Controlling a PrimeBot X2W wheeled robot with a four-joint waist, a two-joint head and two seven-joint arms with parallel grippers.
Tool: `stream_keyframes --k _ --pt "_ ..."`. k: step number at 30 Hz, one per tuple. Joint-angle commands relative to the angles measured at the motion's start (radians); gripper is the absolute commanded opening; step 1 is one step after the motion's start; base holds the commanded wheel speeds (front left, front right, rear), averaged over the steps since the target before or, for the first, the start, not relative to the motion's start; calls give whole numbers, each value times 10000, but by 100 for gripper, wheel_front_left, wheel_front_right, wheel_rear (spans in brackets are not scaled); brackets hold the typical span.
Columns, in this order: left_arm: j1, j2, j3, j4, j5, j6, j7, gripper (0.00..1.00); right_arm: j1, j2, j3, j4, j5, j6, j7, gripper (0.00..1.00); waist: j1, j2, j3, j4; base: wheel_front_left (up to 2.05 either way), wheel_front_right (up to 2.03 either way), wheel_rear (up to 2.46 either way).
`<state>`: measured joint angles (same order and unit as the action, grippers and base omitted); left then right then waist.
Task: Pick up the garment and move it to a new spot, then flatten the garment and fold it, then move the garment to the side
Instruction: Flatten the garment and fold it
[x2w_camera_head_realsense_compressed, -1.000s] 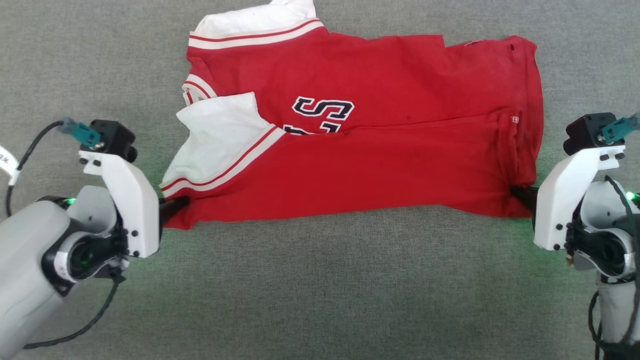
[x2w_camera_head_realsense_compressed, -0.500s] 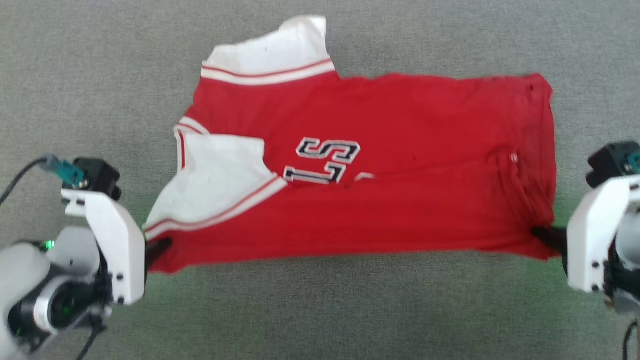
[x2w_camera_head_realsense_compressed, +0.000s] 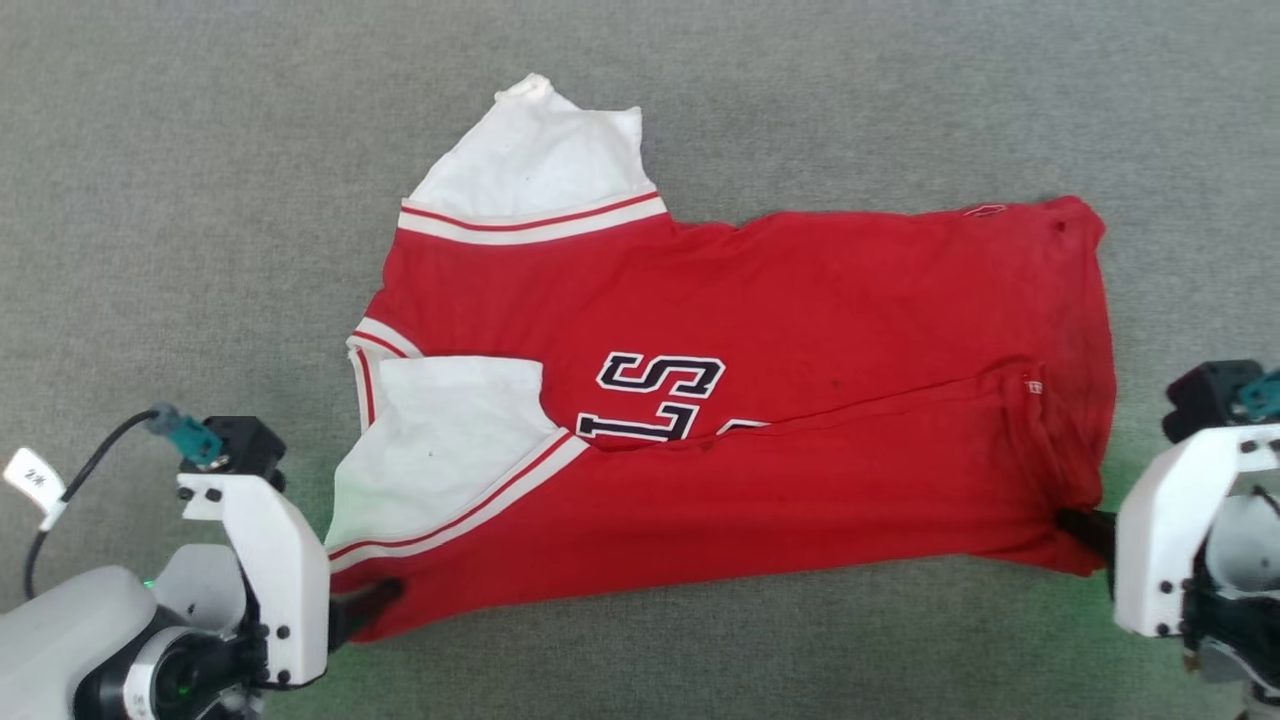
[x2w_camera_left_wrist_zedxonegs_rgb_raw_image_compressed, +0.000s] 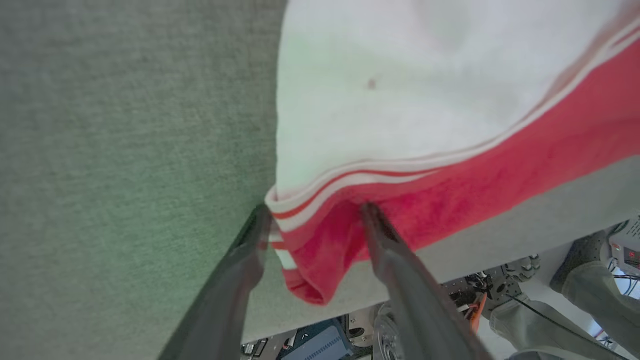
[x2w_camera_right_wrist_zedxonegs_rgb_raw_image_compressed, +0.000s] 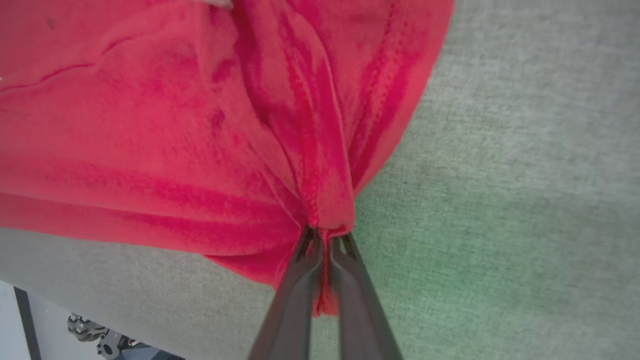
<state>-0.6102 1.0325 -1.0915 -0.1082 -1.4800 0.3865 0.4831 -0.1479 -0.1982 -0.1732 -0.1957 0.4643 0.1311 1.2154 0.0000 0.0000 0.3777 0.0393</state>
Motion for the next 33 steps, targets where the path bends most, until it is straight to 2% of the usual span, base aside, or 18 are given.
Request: stream_keyframes --k 1,6,13,18,25,29,33 --pt "-61 -105 -44 311 -26 -51 110 100 -28 -114 228 300 -126 -7 -441 100 0 0 -91 -76 0 0 0" --pt "-428 44 83 383 154 -171 246 100 -164 -48 438 724 -74 -7 -1203 100 0 0 -266 -278 0 0 0" --pt "-1543 920 460 -185 655 -165 887 100 -58 134 477 -28 77 -5 -2621 100 0 0 -553 -839 0 0 0" --pt "-2537 1044 721 -25 1148 -425 1289 100 -222 362 593 -715 -196 -5 -4034 100 0 0 -499 -1415 0 0 0" --pt "-3956 564 1062 1425 1799 -1372 1434 100 -504 796 1049 -908 -892 -4 -7066 100 0 0 -191 -2467 0 0 0" --pt "-4682 308 1132 2561 2259 -2079 1453 100 -617 1103 1247 -633 -1448 -5 -8876 100 0 0 45 -3055 0 0 0" --pt "-5282 -88 1150 3844 2377 -2532 1634 100 -717 1293 1535 -278 -1799 -5 -10212 100 0 0 338 -3530 0 0 0"
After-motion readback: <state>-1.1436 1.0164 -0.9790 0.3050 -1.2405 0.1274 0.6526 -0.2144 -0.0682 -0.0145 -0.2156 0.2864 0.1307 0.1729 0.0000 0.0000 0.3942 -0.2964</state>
